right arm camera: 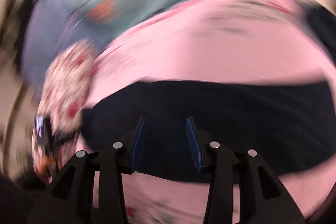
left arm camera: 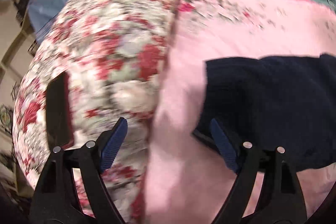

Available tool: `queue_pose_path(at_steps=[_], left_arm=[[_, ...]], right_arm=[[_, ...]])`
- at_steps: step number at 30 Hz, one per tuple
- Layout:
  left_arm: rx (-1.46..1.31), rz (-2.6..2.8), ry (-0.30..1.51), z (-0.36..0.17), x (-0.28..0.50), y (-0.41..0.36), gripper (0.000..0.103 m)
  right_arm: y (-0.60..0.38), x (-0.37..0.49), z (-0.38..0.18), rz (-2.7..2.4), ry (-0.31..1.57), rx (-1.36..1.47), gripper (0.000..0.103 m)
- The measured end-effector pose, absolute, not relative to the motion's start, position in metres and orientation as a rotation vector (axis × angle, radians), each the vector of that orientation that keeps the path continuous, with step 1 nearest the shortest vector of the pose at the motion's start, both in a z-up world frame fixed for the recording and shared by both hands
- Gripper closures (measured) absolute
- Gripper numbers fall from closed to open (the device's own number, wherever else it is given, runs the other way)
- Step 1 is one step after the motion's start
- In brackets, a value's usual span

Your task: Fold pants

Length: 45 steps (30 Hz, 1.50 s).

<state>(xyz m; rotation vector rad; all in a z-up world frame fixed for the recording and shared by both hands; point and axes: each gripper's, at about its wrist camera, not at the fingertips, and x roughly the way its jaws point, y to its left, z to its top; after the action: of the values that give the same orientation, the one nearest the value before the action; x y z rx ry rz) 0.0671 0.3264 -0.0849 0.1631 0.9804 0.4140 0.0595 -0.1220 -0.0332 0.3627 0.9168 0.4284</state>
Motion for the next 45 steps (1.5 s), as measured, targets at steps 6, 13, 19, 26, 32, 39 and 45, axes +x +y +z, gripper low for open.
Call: queue_pose_path(at_steps=[6,13,19,26,32,39,45], left_arm=[[0.118,0.417,0.928,-0.062,0.024,0.356,0.019],[0.050,0.429,0.908,-0.054,-0.012,0.387,0.019],[0.011,0.466,0.881,-0.047,-0.015,0.410,0.019],[0.032,0.454,0.816,-0.028,0.007,0.400,0.017],[0.104,0.300,0.818,-0.032,0.046,0.335,0.017],[0.139,-0.034,0.856,-0.054,0.093,0.193,0.016],[0.166,-0.303,0.950,-0.090,0.104,0.048,0.016]], right_arm=[[0.095,0.087,-0.028,0.919,0.833,0.014,0.061],[0.244,0.115,-0.089,1.043,0.914,-0.222,0.061],[0.257,0.124,-0.103,0.974,0.990,-0.233,0.090],[0.291,0.092,-0.108,1.026,1.005,-0.344,0.103],[0.214,0.107,-0.068,0.868,0.979,-0.221,0.072],[0.071,0.117,-0.045,0.550,0.951,-0.101,0.069],[-0.084,0.088,-0.044,0.253,0.954,0.086,0.061]])
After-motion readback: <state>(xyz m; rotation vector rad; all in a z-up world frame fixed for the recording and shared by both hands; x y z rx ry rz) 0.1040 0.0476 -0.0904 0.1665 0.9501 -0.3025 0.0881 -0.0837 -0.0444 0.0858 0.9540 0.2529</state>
